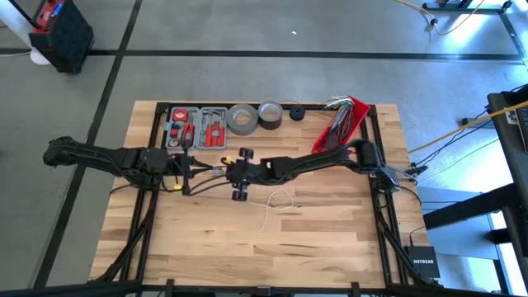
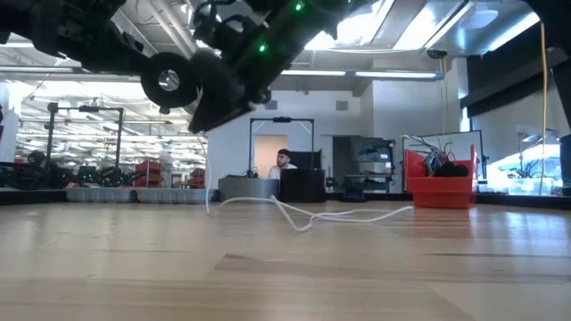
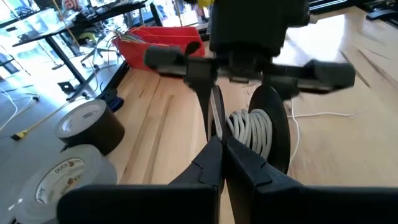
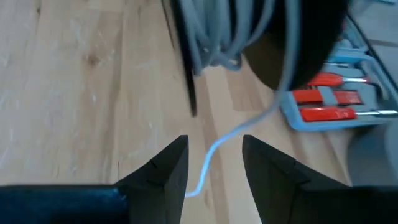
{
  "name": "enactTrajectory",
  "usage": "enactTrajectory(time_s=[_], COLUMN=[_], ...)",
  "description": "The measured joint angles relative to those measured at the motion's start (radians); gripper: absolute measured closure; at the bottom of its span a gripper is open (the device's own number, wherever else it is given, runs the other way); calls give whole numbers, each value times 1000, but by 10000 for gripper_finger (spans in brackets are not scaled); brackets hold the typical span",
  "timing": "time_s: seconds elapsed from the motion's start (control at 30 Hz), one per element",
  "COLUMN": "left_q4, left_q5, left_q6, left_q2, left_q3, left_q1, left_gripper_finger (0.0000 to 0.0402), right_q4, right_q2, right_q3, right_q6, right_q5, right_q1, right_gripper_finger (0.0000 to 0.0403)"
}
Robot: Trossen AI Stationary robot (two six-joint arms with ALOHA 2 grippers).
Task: Coil cords
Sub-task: Uncoil the white wire from the black spool
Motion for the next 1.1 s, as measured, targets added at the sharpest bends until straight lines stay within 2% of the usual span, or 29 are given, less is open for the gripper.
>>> enactTrajectory(time_s=[0.1, 0.27, 0.37, 0.5, 0.67, 0.77, 0.97, 1.1], left_q4=[-2, -2, -2, -2, -3, -4, 3, 63], left_q5=[0, 0, 0, 0, 0, 0, -13, -123], left_q6=[-2, -1, -2, -5, -5, -5, -47, -105], left_q2=[0, 0, 0, 0, 0, 0, 0, 1], left_q3=[0, 0, 0, 0, 0, 0, 0, 0], left_q1=[0, 0, 0, 0, 0, 0, 3, 3], left_gripper_finger=[398, 398, 398, 398, 398, 398, 398, 398], right_q4=[28, 28, 26, 17, -58, -81, 49, 120], right_q2=[15, 15, 15, 15, -23, -67, -101, -93], right_q3=[0, 0, 0, 0, 0, 0, 0, 1], right_q6=[-22, -36, -64, -81, -109, -112, -191, -284], right_q5=[-9, 41, 42, 46, 201, 284, 260, 65], right_q1=[-6, -11, -10, -10, 9, 36, 116, 138], right_gripper_finger=[247, 264, 306, 387, 380, 392, 390, 391])
